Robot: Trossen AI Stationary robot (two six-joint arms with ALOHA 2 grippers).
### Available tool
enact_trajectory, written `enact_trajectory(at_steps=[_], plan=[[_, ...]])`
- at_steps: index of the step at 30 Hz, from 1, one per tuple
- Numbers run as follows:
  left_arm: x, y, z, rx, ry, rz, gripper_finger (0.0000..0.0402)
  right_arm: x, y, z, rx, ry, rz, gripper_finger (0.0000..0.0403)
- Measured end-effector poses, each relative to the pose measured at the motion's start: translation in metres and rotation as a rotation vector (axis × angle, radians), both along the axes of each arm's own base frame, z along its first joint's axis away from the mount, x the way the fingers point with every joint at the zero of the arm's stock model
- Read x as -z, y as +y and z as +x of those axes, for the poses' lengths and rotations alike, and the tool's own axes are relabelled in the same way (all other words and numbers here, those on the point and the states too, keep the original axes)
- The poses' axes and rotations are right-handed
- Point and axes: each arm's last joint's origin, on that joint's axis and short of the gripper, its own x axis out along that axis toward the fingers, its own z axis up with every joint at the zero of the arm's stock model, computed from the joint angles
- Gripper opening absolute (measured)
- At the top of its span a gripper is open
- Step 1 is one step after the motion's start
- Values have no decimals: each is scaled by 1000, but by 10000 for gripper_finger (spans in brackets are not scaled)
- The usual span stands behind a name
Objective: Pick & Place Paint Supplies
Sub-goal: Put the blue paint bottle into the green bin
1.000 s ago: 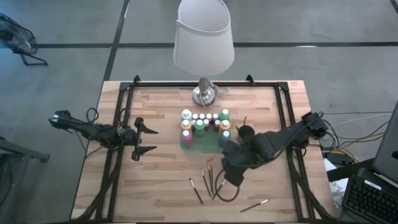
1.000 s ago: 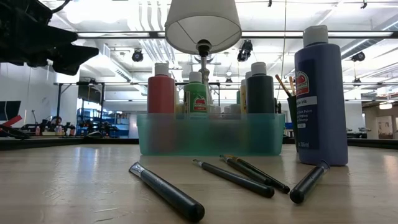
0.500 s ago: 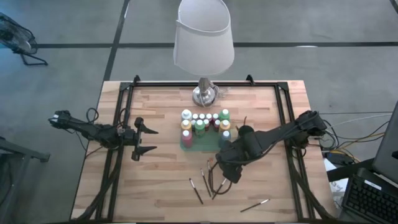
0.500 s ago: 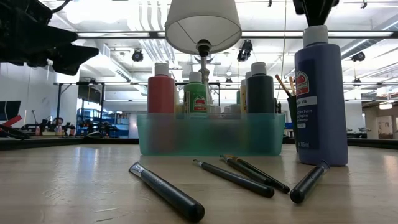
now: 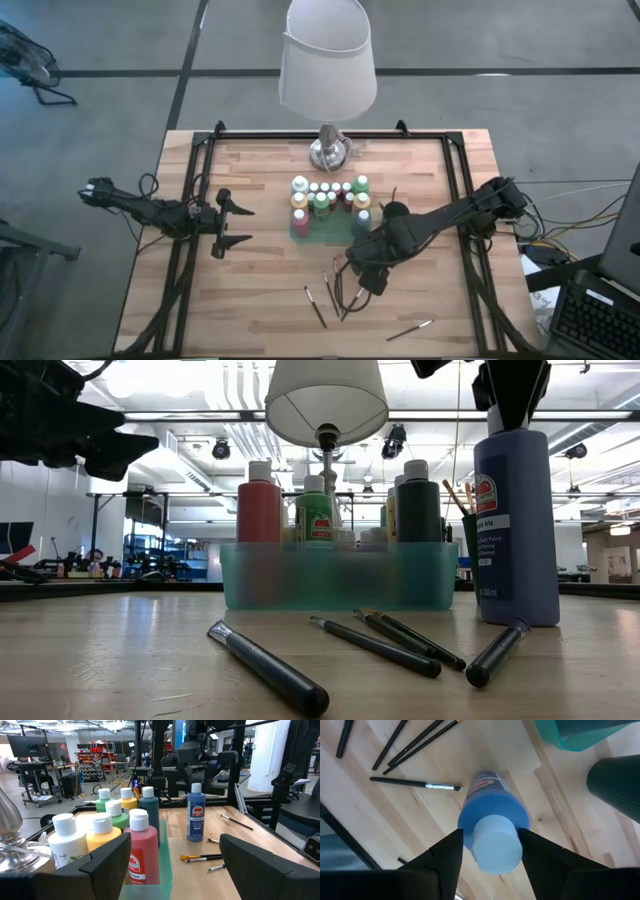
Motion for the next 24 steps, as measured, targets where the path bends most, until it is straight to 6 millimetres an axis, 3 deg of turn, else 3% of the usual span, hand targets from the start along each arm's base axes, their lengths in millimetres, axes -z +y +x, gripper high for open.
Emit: enact_trajectory(at_steps=[15, 19, 24], plan=[[1, 0, 0, 0, 8, 3, 310, 1, 0, 0, -18, -3, -4, 115], [1, 0, 0, 0, 8, 3, 310, 1, 0, 0, -18, -3, -3, 116], [1, 0, 0, 0, 8, 3, 310, 1, 1, 0, -18, -3, 13, 163]])
